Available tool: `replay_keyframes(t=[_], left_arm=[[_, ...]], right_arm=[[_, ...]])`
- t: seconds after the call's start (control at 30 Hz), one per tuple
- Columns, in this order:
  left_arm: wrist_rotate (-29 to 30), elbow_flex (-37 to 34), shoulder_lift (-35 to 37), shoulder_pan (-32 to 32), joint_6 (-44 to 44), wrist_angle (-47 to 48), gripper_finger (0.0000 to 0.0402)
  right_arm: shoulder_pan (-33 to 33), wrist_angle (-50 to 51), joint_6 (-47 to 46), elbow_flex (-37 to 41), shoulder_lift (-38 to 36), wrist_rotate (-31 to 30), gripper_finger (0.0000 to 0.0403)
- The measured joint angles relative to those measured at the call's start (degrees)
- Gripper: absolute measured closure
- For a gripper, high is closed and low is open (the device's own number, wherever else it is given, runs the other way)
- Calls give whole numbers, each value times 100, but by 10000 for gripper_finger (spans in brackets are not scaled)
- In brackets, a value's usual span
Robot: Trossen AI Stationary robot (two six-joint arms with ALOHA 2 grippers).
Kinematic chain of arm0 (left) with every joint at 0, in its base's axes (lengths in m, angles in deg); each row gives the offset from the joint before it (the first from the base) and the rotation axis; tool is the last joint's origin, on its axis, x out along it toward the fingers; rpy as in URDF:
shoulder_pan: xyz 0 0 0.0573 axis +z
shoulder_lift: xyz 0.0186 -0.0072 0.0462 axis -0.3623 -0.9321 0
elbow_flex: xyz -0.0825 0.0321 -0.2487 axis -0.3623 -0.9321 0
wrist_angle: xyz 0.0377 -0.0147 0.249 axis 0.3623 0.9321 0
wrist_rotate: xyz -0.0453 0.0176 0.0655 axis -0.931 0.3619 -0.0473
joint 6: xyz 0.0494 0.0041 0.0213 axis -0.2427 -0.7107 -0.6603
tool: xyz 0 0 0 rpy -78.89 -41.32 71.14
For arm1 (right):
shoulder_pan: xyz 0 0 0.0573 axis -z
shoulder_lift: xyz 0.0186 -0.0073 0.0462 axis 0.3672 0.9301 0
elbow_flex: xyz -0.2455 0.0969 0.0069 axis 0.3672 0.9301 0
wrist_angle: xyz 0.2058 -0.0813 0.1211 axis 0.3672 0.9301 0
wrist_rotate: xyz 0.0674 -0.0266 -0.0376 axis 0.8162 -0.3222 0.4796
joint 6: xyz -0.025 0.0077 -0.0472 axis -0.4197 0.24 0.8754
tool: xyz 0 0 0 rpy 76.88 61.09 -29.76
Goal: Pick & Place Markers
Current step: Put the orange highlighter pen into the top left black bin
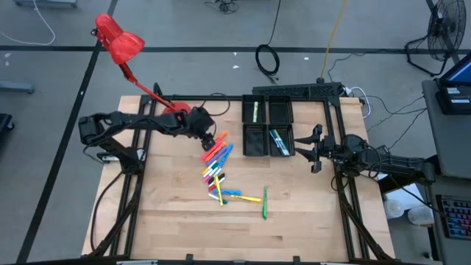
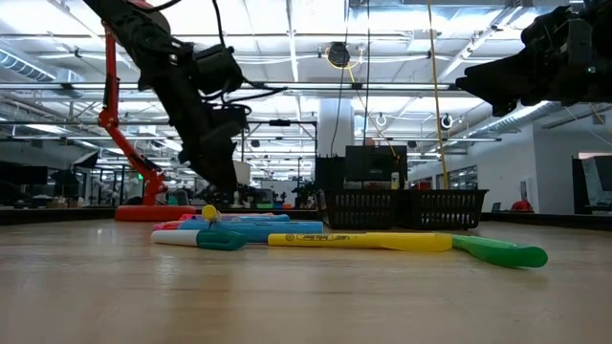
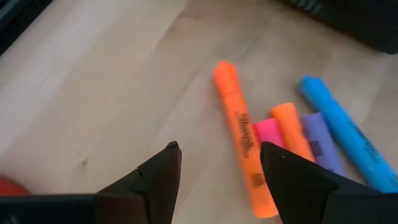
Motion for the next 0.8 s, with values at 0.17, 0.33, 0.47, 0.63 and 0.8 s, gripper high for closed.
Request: replay_keyframes(t=[0.17,0.33,0.47,0.63,0.8], left_arm=[[209,0,-39,-454,-216,-218,176],[1001,2,-46,-724,-266,-230,176],[1048,2,-161,-718,-55,-234,176],[927,2,-581,-727,64,-388,176],[1040,24,-963,-716,330,-624,176]], right_arm=[[0,0,-1,0,-1,-1,257],[0,0,-1,1,1,-1,257],[0,0,-1,0,1,-2,257],[0,0,-1,0,-1,-1,257],[1,0,-1,0,1,-1,257]])
